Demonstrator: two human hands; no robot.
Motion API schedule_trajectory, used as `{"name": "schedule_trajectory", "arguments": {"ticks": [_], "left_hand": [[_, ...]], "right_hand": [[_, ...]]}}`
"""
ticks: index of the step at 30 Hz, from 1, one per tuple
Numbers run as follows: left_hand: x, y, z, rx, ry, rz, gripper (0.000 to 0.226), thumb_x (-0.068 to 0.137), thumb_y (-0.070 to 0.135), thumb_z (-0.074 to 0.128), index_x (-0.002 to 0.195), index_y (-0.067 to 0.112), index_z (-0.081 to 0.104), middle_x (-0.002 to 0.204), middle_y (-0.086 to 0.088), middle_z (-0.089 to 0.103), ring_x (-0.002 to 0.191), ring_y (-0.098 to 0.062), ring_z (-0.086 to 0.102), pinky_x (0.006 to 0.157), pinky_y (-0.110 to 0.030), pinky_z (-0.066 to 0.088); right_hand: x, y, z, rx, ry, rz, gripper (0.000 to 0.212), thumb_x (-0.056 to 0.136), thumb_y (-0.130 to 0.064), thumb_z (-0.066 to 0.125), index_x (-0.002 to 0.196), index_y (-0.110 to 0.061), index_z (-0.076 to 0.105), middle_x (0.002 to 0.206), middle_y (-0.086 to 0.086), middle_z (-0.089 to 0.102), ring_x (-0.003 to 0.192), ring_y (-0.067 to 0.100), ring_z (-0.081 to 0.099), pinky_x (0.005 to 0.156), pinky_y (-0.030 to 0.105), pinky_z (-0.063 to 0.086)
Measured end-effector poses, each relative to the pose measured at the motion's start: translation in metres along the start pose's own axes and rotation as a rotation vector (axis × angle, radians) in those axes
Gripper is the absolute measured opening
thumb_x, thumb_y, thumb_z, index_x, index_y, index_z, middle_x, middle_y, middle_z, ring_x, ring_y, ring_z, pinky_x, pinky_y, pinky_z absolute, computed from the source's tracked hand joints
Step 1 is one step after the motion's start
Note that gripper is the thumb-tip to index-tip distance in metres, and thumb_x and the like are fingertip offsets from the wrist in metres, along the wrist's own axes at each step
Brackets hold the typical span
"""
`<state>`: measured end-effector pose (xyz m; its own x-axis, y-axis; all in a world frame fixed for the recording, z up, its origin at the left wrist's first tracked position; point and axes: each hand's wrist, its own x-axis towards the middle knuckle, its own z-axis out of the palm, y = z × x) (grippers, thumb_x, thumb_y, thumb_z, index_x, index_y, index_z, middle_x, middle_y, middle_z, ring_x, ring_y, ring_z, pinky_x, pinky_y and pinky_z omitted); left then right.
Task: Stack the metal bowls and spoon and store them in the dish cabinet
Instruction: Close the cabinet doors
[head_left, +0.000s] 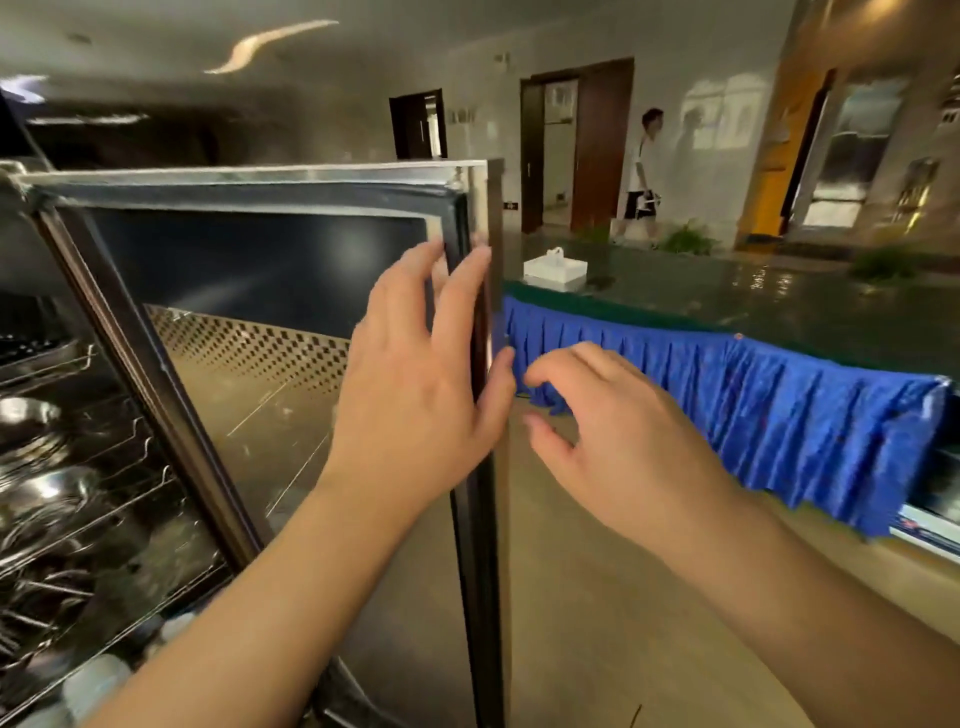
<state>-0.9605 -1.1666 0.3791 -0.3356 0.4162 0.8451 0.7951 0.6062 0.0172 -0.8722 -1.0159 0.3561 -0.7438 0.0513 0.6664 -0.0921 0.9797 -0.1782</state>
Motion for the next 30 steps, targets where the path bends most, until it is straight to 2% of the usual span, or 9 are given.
{"name": "schedule_trajectory", "arguments": {"ticks": [4,7,10,13,18,23,25,28,30], "left_hand": [[0.009,0.009,0.024,0.055,0.042,-0.119,0.082,0.087,0.037,0.069,0.153,0.013,0.027,0.152,-0.026,0.032,0.139,-0.041,0.035,0.105,-0.051,0.044],[0.010,0.014,0.032,0.088,0.081,-0.165,0.086,0.083,0.030,0.072,0.153,0.012,0.026,0.150,-0.027,0.036,0.135,-0.043,0.040,0.097,-0.054,0.047],[0.007,0.019,0.026,0.131,0.088,-0.199,0.089,0.080,0.030,0.072,0.153,0.010,0.026,0.147,-0.028,0.039,0.133,-0.042,0.042,0.095,-0.054,0.048],[-0.006,0.018,0.009,0.156,0.124,-0.182,0.088,0.081,0.033,0.070,0.153,0.008,0.025,0.144,-0.028,0.040,0.131,-0.041,0.042,0.099,-0.052,0.046],[-0.041,0.011,-0.043,0.166,0.195,-0.160,0.091,0.082,0.038,0.072,0.152,0.003,0.024,0.142,-0.028,0.037,0.131,-0.035,0.035,0.113,-0.033,0.025],[-0.084,-0.001,-0.103,0.237,0.222,-0.187,0.090,0.081,0.035,0.066,0.152,0.000,0.023,0.141,-0.034,0.035,0.134,-0.041,0.034,0.110,-0.052,0.037],[-0.101,-0.006,-0.127,0.280,0.224,-0.217,0.094,0.078,0.033,0.070,0.153,-0.001,0.023,0.141,-0.033,0.034,0.135,-0.039,0.033,0.107,-0.053,0.040],[-0.126,-0.013,-0.163,0.385,0.242,-0.268,0.093,0.076,0.030,0.071,0.151,-0.003,0.025,0.140,-0.031,0.036,0.135,-0.034,0.032,0.106,-0.051,0.042],[-0.142,-0.019,-0.187,0.467,0.242,-0.293,0.089,0.078,0.030,0.069,0.150,-0.004,0.028,0.139,-0.028,0.037,0.133,-0.031,0.032,0.104,-0.050,0.044]], "right_hand": [[-0.001,0.017,0.020,0.003,-0.140,0.058,0.052,0.093,-0.033,0.067,0.140,-0.020,0.050,0.131,-0.003,0.059,0.118,0.012,0.056,0.091,0.023,0.040],[-0.004,0.016,0.034,0.063,-0.221,0.020,0.058,0.092,-0.029,0.068,0.146,-0.022,0.045,0.139,-0.006,0.054,0.124,0.011,0.053,0.099,0.025,0.041],[-0.009,0.010,0.042,0.132,-0.228,-0.012,0.048,0.091,-0.023,0.068,0.136,-0.023,0.052,0.128,-0.008,0.057,0.112,0.009,0.059,0.092,0.029,0.054],[-0.014,0.008,0.041,0.146,-0.193,-0.092,0.039,0.090,-0.017,0.066,0.127,-0.025,0.057,0.121,-0.010,0.058,0.110,0.007,0.056,0.086,0.022,0.049],[-0.018,-0.005,0.041,0.140,-0.156,-0.122,0.032,0.087,-0.034,0.066,0.115,-0.023,0.056,0.110,-0.008,0.054,0.099,0.010,0.056,0.077,0.031,0.056],[-0.014,-0.035,0.049,0.247,-0.220,-0.150,0.055,0.081,-0.058,0.059,0.121,-0.023,0.045,0.117,-0.006,0.053,0.099,0.012,0.058,0.078,0.033,0.056],[-0.015,-0.055,0.054,0.299,-0.276,-0.237,0.054,0.081,-0.063,0.057,0.120,-0.028,0.044,0.117,-0.009,0.052,0.101,0.012,0.058,0.077,0.034,0.055],[-0.017,-0.094,0.065,0.349,-0.337,-0.369,0.045,0.082,-0.064,0.057,0.109,-0.029,0.047,0.102,-0.011,0.052,0.090,0.011,0.057,0.068,0.034,0.053],[-0.018,-0.122,0.072,0.409,-0.345,-0.430,0.051,0.080,-0.064,0.057,0.114,-0.026,0.051,0.103,-0.008,0.056,0.091,0.013,0.058,0.071,0.037,0.054]]}}
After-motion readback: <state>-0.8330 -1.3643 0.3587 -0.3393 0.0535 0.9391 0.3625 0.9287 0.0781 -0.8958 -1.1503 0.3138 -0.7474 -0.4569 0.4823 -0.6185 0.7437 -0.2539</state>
